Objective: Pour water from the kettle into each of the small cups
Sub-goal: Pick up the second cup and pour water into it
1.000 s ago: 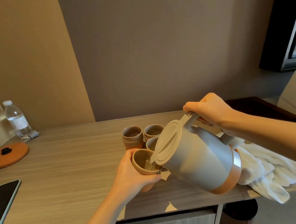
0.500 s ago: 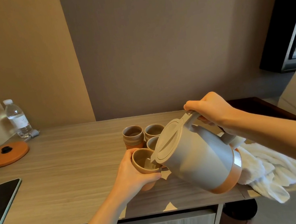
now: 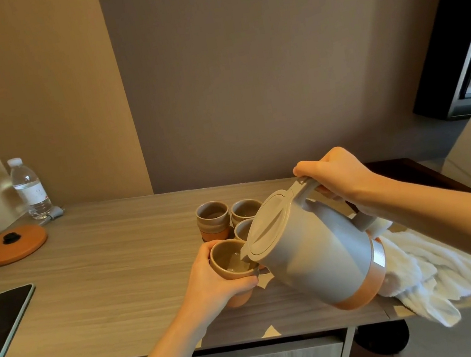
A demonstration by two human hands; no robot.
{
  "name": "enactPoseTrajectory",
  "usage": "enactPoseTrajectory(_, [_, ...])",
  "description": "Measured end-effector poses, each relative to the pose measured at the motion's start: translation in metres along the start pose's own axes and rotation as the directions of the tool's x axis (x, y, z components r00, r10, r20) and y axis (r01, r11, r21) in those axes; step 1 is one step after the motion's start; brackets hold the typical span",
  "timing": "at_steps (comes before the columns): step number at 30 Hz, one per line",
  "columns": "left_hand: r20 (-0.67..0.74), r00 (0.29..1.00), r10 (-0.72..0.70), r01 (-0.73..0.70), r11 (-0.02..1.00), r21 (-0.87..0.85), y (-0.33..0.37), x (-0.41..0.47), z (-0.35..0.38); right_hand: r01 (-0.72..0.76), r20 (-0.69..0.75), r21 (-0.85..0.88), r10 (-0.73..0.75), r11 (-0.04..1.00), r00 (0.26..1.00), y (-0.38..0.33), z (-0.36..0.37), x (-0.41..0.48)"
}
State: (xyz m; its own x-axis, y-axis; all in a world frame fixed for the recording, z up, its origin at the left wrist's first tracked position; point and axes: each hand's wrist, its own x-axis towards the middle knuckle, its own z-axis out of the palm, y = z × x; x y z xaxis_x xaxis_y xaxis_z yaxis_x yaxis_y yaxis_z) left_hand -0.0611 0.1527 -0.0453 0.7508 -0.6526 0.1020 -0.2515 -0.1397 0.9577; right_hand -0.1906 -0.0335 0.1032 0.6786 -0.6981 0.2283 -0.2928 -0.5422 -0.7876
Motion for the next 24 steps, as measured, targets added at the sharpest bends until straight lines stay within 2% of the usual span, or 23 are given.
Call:
enactPoseTrajectory(9, [-0.050,0.998,-0.039,0.036,0.997,-0.070,-0.002,-0.002,0.002,-0.059,-0.049,0.082,0.063,0.995,0.997,0.003,-0.001,-0.001])
enactPoseTrajectory(18, [-0.156,0.987,0.034,-0.052,0.992,-0.111,0.013,0.005,-0.003,-0.115,-0.088,0.370,0.158,0.922,0.984,0.013,-0.010,-0.010])
enactPoseTrajectory(24, [-0.178,0.982,0.063,-0.080,0.993,-0.092,0.029,0.015,-0.007,-0.129,-0.149,0.487,0.228,0.864,0.962,0.022,-0.014,-0.013])
